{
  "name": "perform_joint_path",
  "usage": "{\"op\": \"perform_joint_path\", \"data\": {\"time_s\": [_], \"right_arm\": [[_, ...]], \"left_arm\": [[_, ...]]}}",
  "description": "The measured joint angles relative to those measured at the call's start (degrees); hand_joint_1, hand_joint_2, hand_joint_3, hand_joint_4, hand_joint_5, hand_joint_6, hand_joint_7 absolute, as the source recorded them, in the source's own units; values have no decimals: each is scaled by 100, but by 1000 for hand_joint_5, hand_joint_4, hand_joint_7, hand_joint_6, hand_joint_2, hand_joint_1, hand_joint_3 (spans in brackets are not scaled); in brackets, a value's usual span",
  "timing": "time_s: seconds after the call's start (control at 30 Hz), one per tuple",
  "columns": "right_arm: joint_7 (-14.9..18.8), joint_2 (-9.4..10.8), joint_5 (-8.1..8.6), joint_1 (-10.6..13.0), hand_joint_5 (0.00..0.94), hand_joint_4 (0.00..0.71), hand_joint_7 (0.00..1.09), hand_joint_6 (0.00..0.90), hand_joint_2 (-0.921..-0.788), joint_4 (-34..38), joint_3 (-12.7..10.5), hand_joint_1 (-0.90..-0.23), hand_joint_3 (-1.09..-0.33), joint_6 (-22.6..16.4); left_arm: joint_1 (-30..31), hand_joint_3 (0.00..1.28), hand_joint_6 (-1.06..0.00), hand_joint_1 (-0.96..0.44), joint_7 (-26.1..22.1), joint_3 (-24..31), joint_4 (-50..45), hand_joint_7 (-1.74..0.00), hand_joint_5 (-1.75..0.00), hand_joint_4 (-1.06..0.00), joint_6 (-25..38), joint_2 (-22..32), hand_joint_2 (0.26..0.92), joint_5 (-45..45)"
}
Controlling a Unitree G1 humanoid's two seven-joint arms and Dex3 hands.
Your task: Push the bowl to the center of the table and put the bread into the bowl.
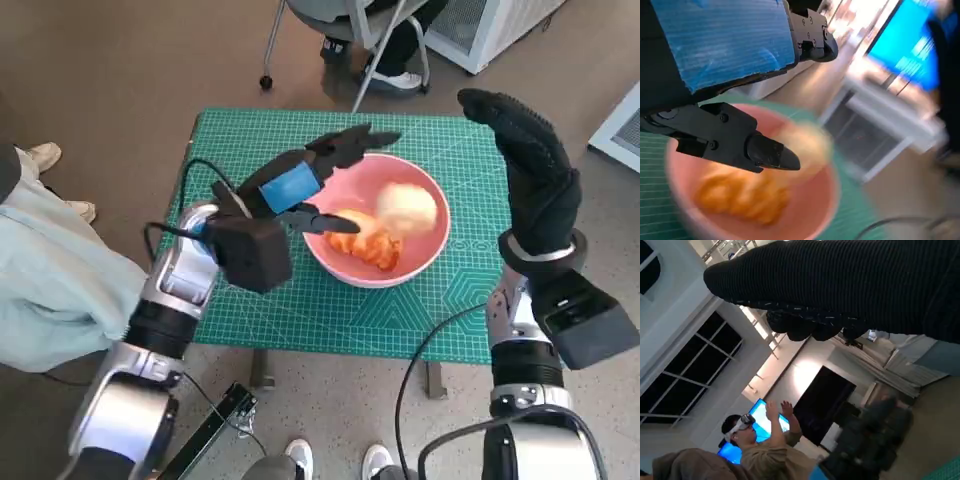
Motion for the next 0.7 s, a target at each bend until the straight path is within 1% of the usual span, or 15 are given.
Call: {"op": "perform_joint_path", "data": {"time_s": [0.1,0.2,0.3,0.4,0.47,0.6,0.7], "right_arm": [[-19,0,-7,-1,0,323,822,18,-921,-25,-1,-611,-741,68],[-73,0,-30,-1,0,319,811,7,-921,-58,-2,-609,-755,156],[-155,0,-68,0,0,318,803,3,-921,-122,-1,-602,-766,242],[-262,2,-91,0,0,318,794,0,-921,-221,5,-593,-778,327],[-341,5,-136,3,0,318,788,0,-921,-310,22,-586,-784,390],[-506,16,-281,21,0,318,781,0,-921,-536,60,-576,-791,544],[-616,20,-341,38,0,317,778,1,-921,-693,81,-568,-794,661]], "left_arm": [[10,91,-174,-421,145,249,160,-374,-58,-203,-303,-174,921,-272],[50,117,-221,-403,346,490,192,-382,-76,-279,-523,-325,921,-513],[115,132,-237,-400,570,727,158,-388,-80,-307,-673,-490,921,-742],[235,151,-219,-380,792,903,17,-429,-59,-333,-756,-678,921,-936],[369,165,-178,-359,906,985,-164,-495,-43,-343,-774,-808,921,-1074],[668,182,-105,-324,1096,1103,-581,-620,-30,-349,-780,-1040,921,-1268],[844,197,-56,-298,1185,1144,-862,-707,-25,-350,-747,-1152,921,-1338]]}}
